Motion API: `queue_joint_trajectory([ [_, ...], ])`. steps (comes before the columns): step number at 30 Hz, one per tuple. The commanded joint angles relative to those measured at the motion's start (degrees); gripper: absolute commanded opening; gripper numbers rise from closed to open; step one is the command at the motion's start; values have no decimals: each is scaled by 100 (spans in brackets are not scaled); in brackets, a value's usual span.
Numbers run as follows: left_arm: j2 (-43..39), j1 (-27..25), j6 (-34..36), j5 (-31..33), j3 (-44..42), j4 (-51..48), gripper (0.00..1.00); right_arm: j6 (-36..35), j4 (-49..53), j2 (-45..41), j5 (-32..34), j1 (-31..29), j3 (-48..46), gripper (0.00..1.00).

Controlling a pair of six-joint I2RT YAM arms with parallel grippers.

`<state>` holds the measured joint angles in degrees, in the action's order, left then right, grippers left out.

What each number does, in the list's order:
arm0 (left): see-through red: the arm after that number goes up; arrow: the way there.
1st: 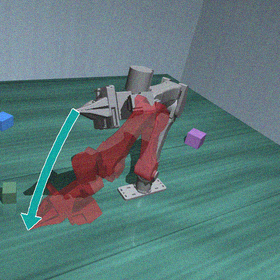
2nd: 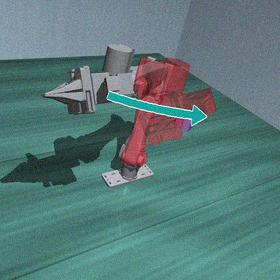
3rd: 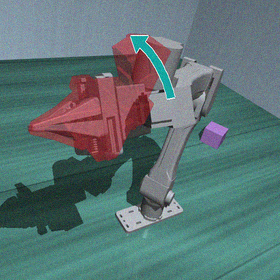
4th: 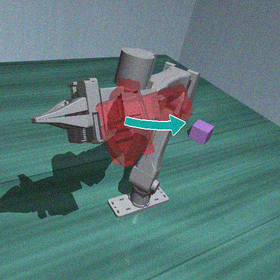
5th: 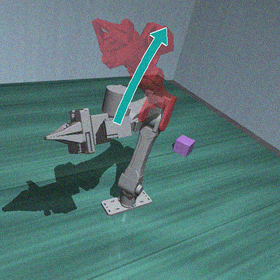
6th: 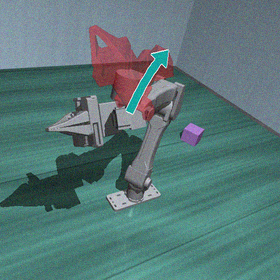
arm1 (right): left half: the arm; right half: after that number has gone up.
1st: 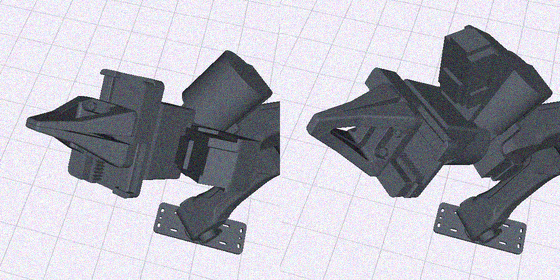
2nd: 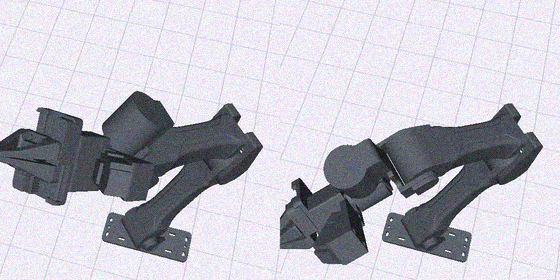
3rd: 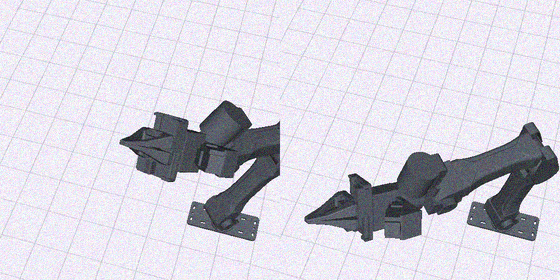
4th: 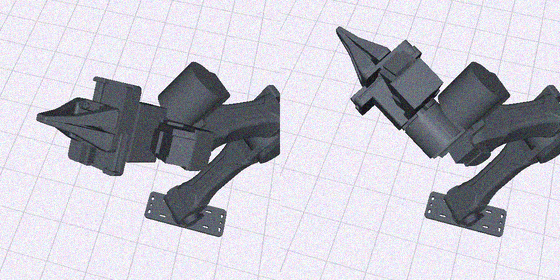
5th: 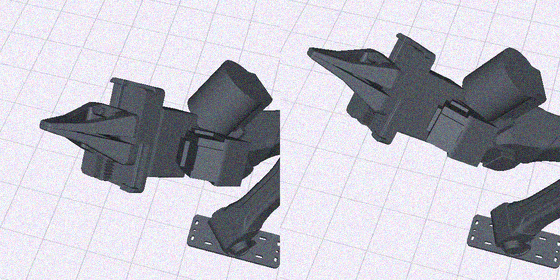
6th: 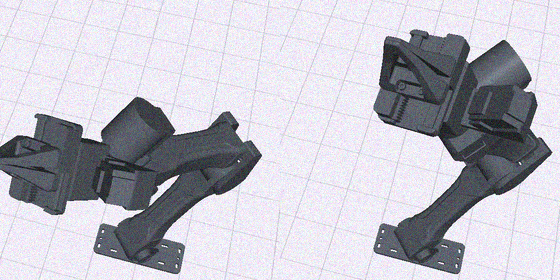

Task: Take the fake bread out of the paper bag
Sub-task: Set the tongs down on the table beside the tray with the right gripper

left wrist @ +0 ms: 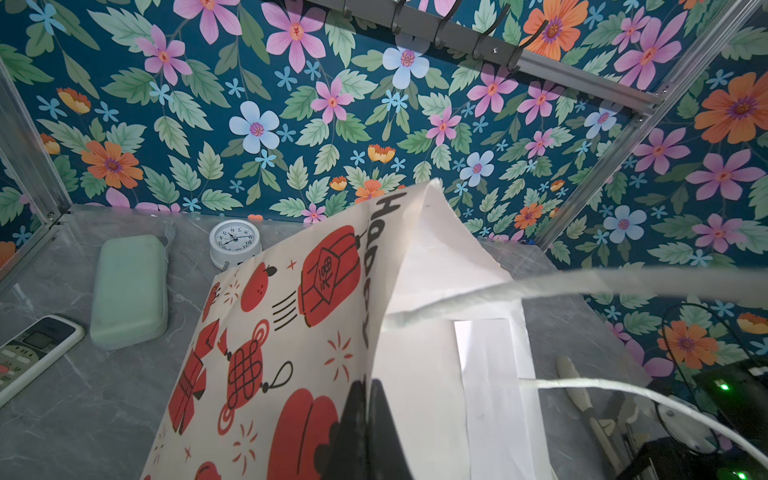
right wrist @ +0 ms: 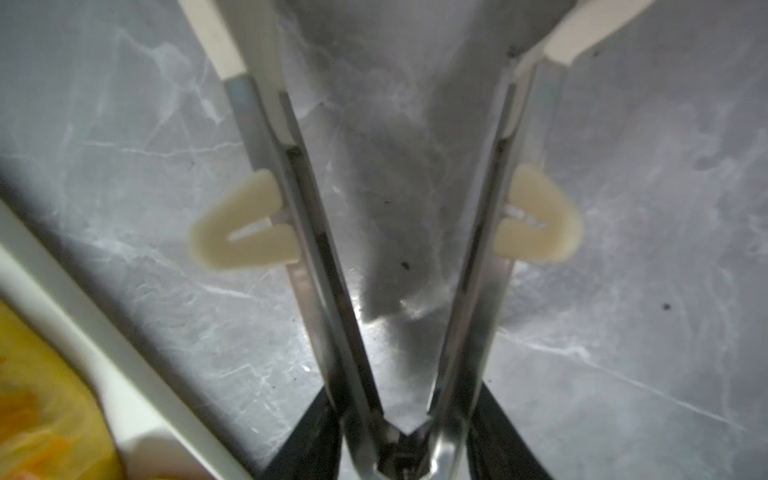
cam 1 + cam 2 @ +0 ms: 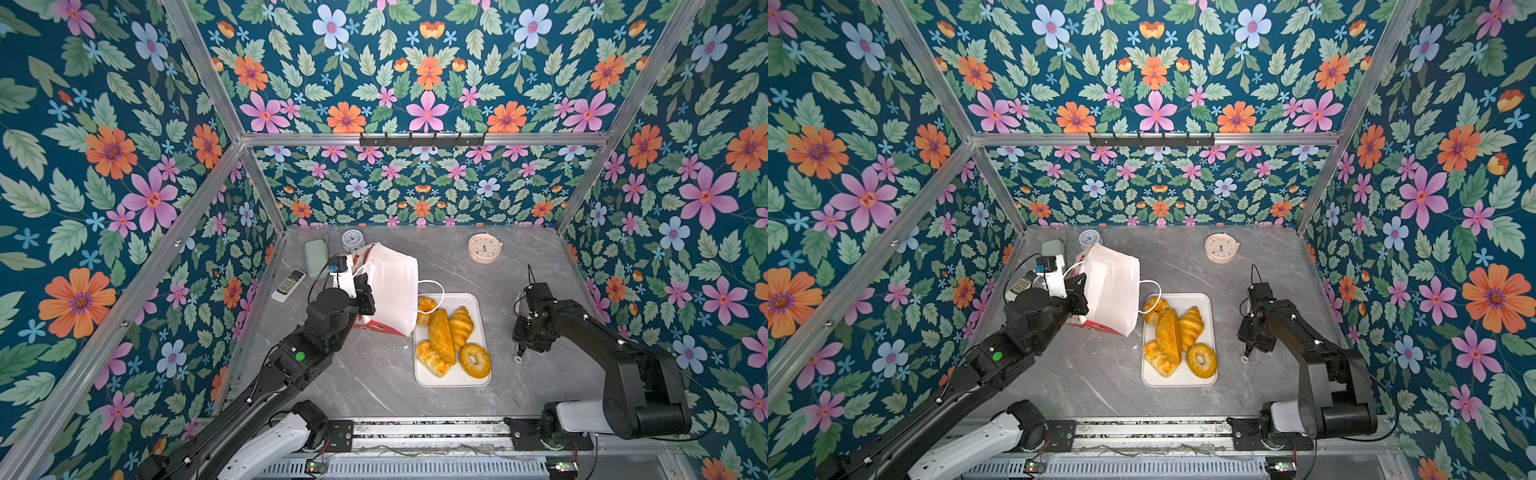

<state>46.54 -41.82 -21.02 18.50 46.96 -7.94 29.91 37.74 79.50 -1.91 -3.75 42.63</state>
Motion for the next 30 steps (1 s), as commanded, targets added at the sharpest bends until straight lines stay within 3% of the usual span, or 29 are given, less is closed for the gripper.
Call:
queue_joint_trajectory([
  [1,-31,7,-114,-71,-42,26,0,141,-76,-1,-108,5,-9,55],
  [4,10,8,-146,-164,-14,-21,0,188,-73,-201,-45,5,-61,76],
  [5,26,3,-181,-191,7,-40,0,216,-60,-293,-13,6,-61,79],
  [15,-71,6,-746,-661,71,189,0,268,6,-2072,268,6,-230,79],
  [25,214,8,-1306,-1137,-52,497,0,296,-9,-2148,187,6,-373,80],
  [30,241,8,-1045,-712,-79,314,0,287,-86,-2065,141,6,-418,80],
])
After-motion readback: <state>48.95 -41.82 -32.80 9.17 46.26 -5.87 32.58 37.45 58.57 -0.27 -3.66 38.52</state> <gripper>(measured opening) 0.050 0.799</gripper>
